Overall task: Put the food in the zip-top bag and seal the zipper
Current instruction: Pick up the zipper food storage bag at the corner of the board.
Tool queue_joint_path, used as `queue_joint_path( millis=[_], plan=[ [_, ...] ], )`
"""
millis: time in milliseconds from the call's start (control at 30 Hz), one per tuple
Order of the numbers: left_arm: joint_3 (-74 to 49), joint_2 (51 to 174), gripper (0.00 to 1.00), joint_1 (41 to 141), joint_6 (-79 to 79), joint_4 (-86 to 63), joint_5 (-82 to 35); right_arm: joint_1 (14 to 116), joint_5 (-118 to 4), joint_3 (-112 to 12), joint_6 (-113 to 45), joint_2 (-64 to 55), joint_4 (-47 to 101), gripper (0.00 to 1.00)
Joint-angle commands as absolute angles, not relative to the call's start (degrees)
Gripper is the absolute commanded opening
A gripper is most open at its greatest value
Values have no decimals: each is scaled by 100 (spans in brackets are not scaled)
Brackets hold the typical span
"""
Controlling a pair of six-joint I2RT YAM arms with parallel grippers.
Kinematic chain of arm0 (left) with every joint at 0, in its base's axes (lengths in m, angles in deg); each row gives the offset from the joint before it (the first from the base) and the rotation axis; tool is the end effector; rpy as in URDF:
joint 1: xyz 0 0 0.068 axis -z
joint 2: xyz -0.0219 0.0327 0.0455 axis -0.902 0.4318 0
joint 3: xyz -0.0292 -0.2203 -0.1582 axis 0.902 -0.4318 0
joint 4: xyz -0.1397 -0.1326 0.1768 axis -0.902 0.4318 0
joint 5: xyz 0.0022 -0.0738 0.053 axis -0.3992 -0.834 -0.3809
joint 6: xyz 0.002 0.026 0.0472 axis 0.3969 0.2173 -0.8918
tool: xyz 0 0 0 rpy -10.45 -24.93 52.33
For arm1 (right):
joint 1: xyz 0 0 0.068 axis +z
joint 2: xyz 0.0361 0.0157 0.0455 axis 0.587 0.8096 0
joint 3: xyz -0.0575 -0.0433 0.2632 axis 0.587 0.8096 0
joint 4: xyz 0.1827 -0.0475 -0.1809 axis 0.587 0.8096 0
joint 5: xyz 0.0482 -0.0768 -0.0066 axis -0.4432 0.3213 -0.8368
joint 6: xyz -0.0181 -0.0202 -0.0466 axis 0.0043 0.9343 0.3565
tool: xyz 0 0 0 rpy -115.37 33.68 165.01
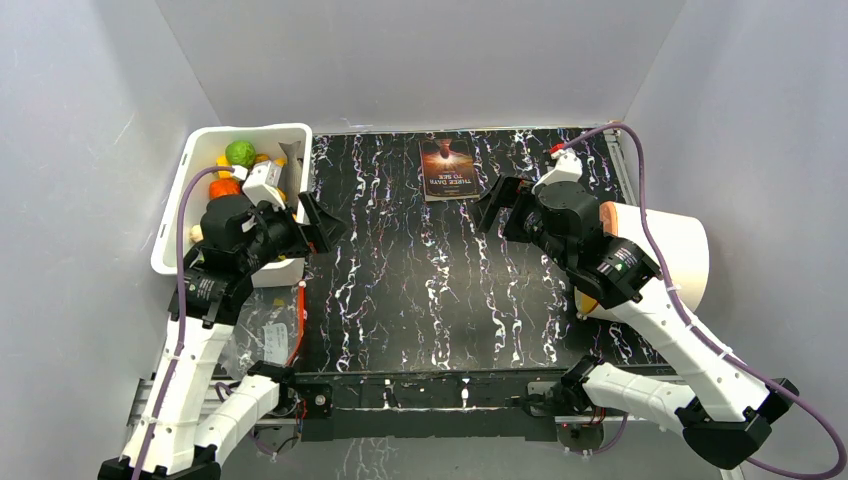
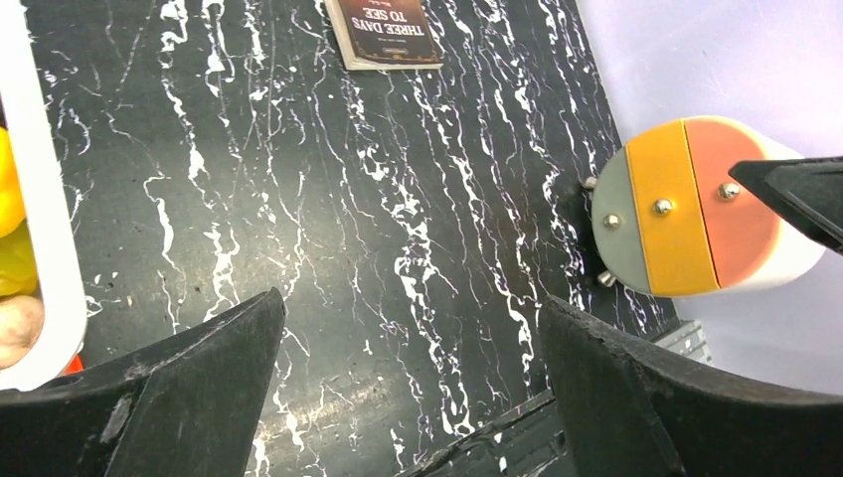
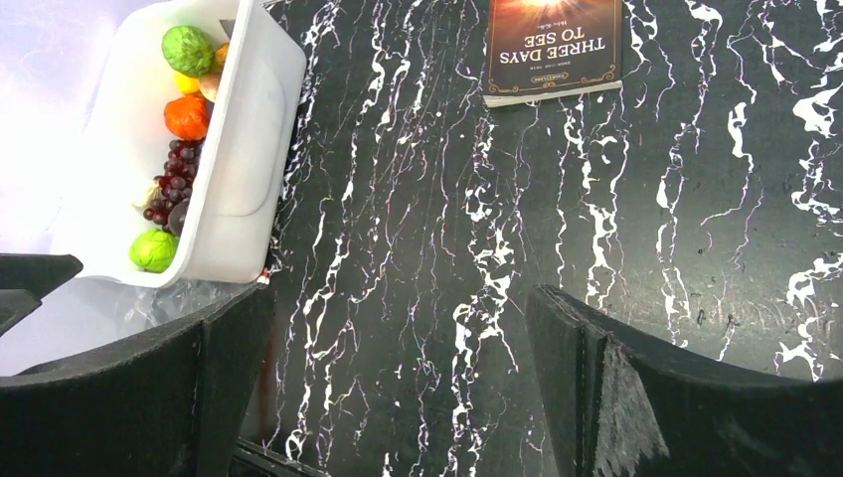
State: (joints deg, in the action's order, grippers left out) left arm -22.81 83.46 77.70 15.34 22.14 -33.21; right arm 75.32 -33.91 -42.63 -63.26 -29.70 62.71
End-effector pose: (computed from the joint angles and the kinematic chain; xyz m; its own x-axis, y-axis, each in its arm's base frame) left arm 0.1558 -0.0480 0.3988 -0.4673 -0.3289 -0.8206 0.3314 0.7953 -0.5076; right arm 0.1577 0.1172 0.4009 -0.4986 0.3249 -0.8036 -0.1597 0.8768 0.4535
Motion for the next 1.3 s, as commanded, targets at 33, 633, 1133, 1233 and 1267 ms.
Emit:
queue_joint_path(
  millis=[33,633,1133,1233,1267],
  plan=[
    [-2154,8234,98,7732,1739,2513,-2711,7563,-3174,-4256,-6366,-3094,6182,98],
    [-1945,8280,99,7727,2753,3674,-730,7567,-4043,-3690,-7003,-3146,5756,91],
    [-1309,7847,98,7728,2055,3716,25,8241,-5608,-2484,-9045,-1771,3347,62],
    [-1158,7859,98,7729,2078,3695,134,8549,-5502,-2404,-9240,-1400,2829,61],
    [-1151,7857,98,7732,2042,3649,78,8662,-5489,-2395,-9263,-1257,2619,60]
  ],
)
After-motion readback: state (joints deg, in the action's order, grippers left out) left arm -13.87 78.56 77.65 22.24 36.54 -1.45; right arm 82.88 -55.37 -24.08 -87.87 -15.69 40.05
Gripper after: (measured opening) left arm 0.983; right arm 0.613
